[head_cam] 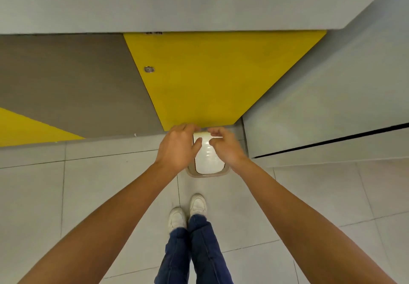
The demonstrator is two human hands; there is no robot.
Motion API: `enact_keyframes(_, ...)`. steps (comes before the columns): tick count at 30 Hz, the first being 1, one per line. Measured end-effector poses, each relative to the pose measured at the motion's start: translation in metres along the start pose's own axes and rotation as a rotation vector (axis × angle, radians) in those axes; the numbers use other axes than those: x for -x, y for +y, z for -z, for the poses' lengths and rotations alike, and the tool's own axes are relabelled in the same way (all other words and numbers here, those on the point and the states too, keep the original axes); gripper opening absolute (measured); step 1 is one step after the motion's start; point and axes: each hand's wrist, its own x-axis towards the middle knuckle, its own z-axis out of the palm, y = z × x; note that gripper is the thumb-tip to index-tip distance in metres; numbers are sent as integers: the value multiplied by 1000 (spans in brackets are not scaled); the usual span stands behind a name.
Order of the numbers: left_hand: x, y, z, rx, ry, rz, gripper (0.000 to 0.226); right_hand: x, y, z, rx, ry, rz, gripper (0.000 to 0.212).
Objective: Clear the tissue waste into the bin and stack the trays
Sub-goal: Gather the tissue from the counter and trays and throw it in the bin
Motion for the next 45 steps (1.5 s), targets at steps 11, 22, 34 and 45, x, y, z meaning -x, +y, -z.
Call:
enact_keyframes(11,-5,86,171,43,248,14,25,87,-163,44,44,41,405,27)
enact_keyframes(22,6,111,278,8,482,-3,28,126,-250,60,17,126,664,21)
enact_keyframes(34,0,48,380,-8,589,25,31,131,-351,-4,125,167,830,23)
enact_keyframes(45,-31,-46,484,-64,582,34,33,104,-452,-108,56,161,808,22)
